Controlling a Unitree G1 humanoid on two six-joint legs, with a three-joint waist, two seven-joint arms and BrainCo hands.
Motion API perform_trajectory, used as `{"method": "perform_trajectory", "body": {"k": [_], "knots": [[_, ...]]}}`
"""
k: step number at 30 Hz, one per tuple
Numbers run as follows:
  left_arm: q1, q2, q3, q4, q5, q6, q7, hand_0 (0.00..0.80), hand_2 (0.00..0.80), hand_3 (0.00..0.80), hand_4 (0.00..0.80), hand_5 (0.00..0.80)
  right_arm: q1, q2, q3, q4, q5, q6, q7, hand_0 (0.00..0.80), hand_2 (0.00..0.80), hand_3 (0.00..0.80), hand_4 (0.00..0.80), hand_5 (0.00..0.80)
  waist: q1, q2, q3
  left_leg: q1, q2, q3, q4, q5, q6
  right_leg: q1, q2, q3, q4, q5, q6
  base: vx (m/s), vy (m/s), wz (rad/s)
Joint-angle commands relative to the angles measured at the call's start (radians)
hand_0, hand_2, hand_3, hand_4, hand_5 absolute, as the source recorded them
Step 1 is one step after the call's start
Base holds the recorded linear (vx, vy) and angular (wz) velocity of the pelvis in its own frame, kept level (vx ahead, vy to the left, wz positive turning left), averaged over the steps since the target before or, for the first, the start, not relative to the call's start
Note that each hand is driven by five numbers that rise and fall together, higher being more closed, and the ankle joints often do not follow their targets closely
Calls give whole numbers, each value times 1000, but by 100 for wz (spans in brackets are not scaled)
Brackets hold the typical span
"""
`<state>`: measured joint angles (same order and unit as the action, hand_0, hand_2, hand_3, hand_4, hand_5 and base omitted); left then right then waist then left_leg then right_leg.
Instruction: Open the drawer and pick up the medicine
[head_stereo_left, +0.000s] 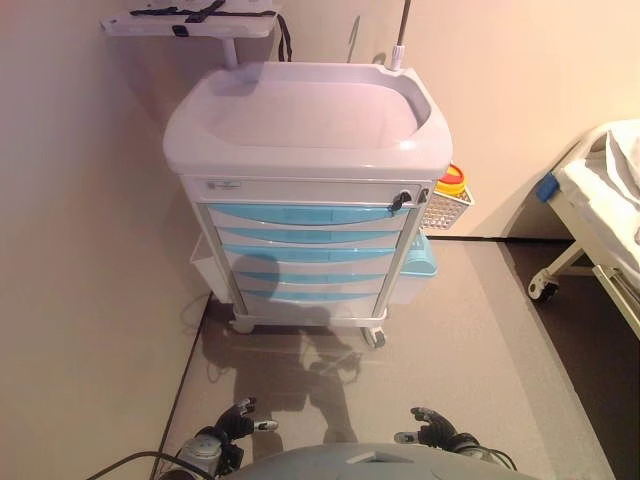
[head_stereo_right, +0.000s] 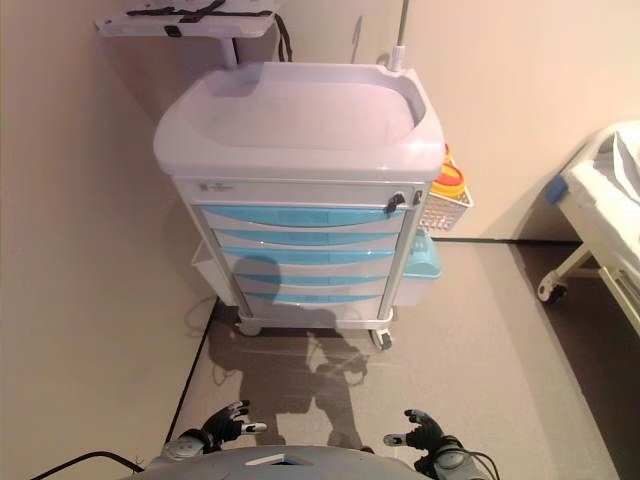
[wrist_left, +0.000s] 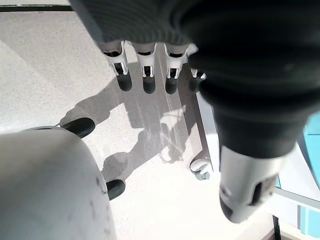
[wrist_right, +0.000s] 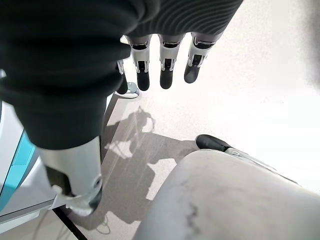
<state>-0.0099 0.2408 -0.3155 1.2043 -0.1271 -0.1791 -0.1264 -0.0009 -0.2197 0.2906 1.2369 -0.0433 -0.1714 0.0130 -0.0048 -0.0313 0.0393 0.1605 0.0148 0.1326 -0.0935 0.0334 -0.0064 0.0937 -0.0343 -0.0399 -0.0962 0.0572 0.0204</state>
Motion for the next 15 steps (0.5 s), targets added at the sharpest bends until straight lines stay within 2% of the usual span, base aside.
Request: {"method": "perform_trajectory", "body": {"k": [1,15], "knots": [[-56,-48,18,59,-29,-49,-24,0,0,0,0,0,-55,9,19,32,-25,-17,5,0,0,0,0,0,-13,9,40,-29,-66,-69,6,-105,38,21,1,-84,18,-46,58,0,0,0],[-49,-44,52,78,-33,5,43,0,0,0,0,0,-44,11,13,37,-25,-16,4,0,0,0,0,0,-14,8,42,-29,-66,-69,6,-103,39,19,-1,-85,26,-49,58,21,1,0]]}}
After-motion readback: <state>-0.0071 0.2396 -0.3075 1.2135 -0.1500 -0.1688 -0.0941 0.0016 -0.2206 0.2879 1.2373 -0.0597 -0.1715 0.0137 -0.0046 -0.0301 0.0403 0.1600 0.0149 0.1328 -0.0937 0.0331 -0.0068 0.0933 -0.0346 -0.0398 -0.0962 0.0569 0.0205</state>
